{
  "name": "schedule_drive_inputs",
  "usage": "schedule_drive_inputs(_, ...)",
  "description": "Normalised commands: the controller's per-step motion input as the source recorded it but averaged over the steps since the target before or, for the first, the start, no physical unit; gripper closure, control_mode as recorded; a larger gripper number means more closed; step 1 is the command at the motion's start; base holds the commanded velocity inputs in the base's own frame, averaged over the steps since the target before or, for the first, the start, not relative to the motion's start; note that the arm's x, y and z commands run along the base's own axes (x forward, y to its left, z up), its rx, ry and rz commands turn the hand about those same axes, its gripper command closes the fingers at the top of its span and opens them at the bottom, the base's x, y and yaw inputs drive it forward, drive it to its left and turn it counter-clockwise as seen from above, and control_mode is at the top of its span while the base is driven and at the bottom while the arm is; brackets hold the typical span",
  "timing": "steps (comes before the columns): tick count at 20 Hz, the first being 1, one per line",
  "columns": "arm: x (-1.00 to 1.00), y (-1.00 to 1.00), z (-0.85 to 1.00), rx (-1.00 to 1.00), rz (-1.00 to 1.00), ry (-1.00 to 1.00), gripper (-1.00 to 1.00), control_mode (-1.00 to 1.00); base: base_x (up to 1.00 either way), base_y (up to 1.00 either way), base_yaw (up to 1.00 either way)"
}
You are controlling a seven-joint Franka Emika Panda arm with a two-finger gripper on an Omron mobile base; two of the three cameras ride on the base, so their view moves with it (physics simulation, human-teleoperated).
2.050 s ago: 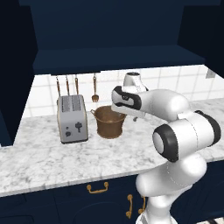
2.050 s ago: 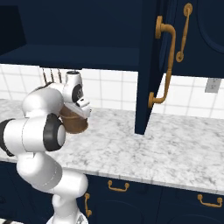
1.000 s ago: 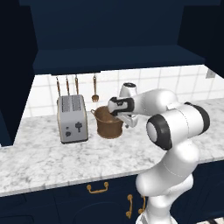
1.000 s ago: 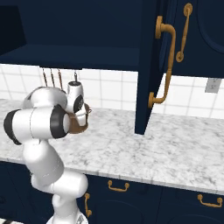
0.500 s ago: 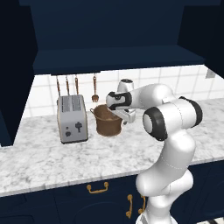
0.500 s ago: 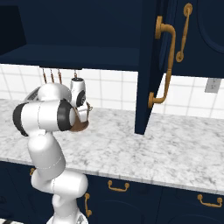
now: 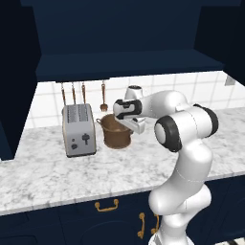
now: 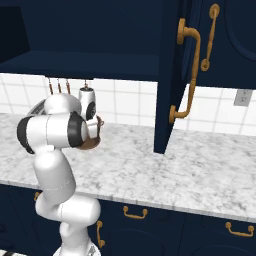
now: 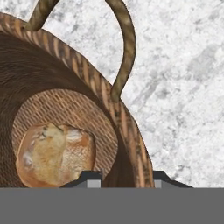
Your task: Open the cabinet, pick up the bread from the cabinet and place it in the basket. Then move the basket to the dining counter.
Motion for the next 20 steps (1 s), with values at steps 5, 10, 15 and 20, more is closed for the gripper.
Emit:
schedule_drive_inputs(5,-0.18,-0.17,-0.04,0.07,-0.08,0.0,1.0,-1.0,0.0,0.0,0.0)
schedule_drive_inputs(10,-0.34,-0.32,0.28,0.03,-0.19,0.0,1.0,-1.0,0.0,0.0,0.0)
schedule_drive_inputs(15,-0.58,-0.32,0.5,0.0,-0.21,0.0,1.0,-1.0,0.0,0.0,0.0)
schedule_drive_inputs(20,-0.77,-0.32,0.42,-0.01,-0.18,0.0,1.0,-1.0,0.0,0.0,0.0)
